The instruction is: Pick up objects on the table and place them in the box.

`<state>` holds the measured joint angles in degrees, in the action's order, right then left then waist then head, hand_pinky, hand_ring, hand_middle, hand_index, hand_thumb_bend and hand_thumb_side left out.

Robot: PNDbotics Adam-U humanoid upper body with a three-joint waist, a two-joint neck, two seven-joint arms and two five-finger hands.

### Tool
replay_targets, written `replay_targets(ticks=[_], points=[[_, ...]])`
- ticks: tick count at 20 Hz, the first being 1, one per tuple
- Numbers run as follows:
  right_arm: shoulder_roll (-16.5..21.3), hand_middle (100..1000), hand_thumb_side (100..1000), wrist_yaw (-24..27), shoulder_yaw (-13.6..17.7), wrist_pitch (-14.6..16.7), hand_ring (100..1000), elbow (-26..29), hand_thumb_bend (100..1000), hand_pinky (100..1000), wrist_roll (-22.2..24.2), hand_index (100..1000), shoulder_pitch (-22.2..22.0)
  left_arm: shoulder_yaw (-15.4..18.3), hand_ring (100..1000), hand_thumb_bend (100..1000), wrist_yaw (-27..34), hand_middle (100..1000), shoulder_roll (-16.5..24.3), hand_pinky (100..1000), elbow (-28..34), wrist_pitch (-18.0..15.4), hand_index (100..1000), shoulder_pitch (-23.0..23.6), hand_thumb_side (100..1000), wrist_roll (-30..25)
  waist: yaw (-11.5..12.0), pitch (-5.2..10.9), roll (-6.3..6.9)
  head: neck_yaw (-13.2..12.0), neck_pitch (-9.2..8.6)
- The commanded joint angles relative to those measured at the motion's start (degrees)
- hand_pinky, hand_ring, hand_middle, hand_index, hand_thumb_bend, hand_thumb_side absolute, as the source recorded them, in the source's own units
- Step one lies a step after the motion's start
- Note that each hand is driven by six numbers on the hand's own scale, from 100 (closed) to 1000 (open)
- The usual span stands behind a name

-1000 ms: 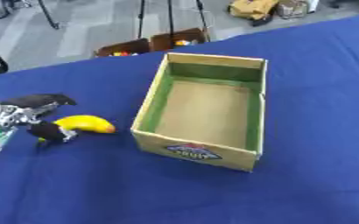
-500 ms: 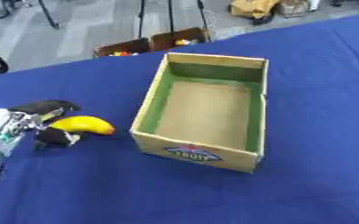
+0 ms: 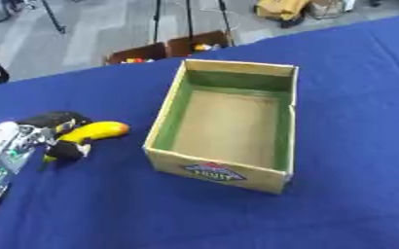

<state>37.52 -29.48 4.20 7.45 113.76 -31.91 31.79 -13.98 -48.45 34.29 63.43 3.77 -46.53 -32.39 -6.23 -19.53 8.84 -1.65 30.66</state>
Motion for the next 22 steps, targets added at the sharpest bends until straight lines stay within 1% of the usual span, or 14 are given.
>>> replay_targets(ticks=[1,3,7,10,13,16,17,22], points=[[1.3,813,1000,0.4,0.5,-0.1,844,0.8,100,715,-0.3,913,0.7,0.5,799,100,0.5,860,0.8,647,-0.3,0.1,920,-0.6,443,-0.1,0.1,0.98,-0.32,-0.2,-0.22],[1.3,813,1000,0.4,0.5,-0.1,843,0.8,100,715,-0.4,913,0.6,0.5,805,100,1.0,858,0.8,632,-0.3,0.2,913,-0.6,429,-0.2,0.2,1.03,-0.3,-0.2,-0.14],[1.2,812,1000,0.4,0.5,0.0,843,0.8,100,715,-0.4,913,0.7,0.3,813,100,1.2,879,0.7,653,-0.6,0.5,931,-0.7,428,-0.8,0.1,1.07,-0.25,-0.2,-0.23],[1.2,812,1000,0.4,0.6,0.0,843,0.8,100,715,-0.4,913,0.8,0.2,804,100,0.8,866,0.6,638,-0.8,0.6,928,-0.6,427,-1.6,0.0,1.02,-0.23,-0.3,-0.46],[1.2,811,1000,0.4,0.6,0.1,843,0.8,100,715,-0.5,913,0.8,0.2,751,100,-0.2,827,0.5,567,-0.7,0.6,877,-0.6,413,-0.9,-0.1,0.96,-0.19,-0.4,-0.68],[1.2,811,1000,0.4,0.7,0.1,843,0.8,100,716,-0.5,913,0.8,0.2,724,100,-0.7,803,0.4,537,-0.8,0.5,856,-0.6,404,0.4,-0.2,0.91,-0.13,-0.4,-0.66],[1.2,811,1000,0.4,0.7,0.1,843,0.8,100,716,-0.5,913,0.8,0.2,693,100,-0.8,780,0.3,506,-0.8,0.5,838,-0.6,397,0.9,-0.2,0.91,-0.12,-0.4,-0.64],[0.9,810,1000,0.3,0.7,-0.1,843,0.8,100,716,-0.5,913,1.0,0.1,616,100,-1.6,715,0.4,407,-0.7,0.6,781,-0.6,374,3.3,-0.2,1.05,-0.12,-0.3,-0.44]])
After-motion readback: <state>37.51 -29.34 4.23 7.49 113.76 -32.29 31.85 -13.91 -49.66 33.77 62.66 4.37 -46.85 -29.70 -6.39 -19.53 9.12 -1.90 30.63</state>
